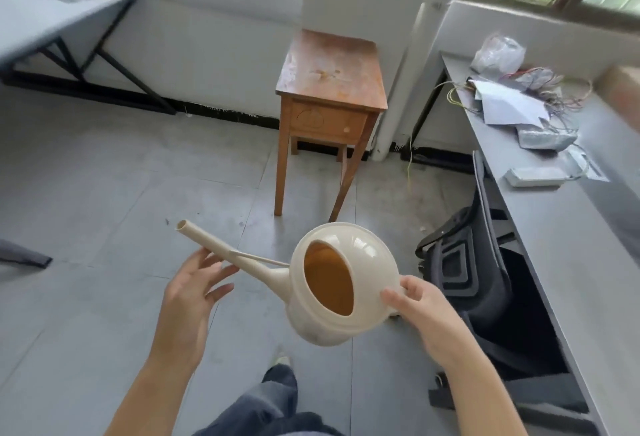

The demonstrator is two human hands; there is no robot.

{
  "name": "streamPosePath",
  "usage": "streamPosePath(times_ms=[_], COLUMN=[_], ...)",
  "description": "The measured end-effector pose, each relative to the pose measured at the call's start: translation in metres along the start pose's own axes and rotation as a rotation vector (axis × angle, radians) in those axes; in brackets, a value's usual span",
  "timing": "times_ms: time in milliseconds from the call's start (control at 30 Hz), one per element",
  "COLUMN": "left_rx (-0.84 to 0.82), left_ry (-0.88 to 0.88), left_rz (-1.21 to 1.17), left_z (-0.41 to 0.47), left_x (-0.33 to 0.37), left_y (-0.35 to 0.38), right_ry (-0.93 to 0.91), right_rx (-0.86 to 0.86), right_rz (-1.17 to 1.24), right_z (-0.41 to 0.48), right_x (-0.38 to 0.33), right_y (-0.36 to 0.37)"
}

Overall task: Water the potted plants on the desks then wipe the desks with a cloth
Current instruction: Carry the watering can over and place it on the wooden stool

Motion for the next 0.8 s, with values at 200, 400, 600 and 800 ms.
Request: streamPosePath(times_ms=[200, 400, 600, 800], left_rx=[-0.074, -0.078, -0.06, -0.057], left_ry=[0.016, 0.064, 0.087, 0.118], left_rz=[0.034, 0.044, 0.064, 0.157], left_z=[0.12, 0.216, 0.319, 0.415], left_x=[0.03, 0.05, 0.06, 0.072], left_y=[0.035, 0.058, 0.079, 0.104], right_ry=[-0.043, -0.06, -0.093, -0.123], right_rx=[0.07, 0.08, 0.01, -0.026], right_rz=[0.052, -0.027, -0.047, -0.05], right_z=[0.083, 0.165, 0.265, 0.361], right_x=[-0.047, -0.095, -0.14, -0.186], right_y=[-0.035, -0.077, -0.123, -0.173])
Point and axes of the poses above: each hand's wrist, its own z-axis towards the middle knuckle, its own y-axis out of the palm, x = y × z, the point moved 6 cm from there along z, towards the middle knuckle, and after that the axes turned 11 degrees about -x, right-handed, at the moved point
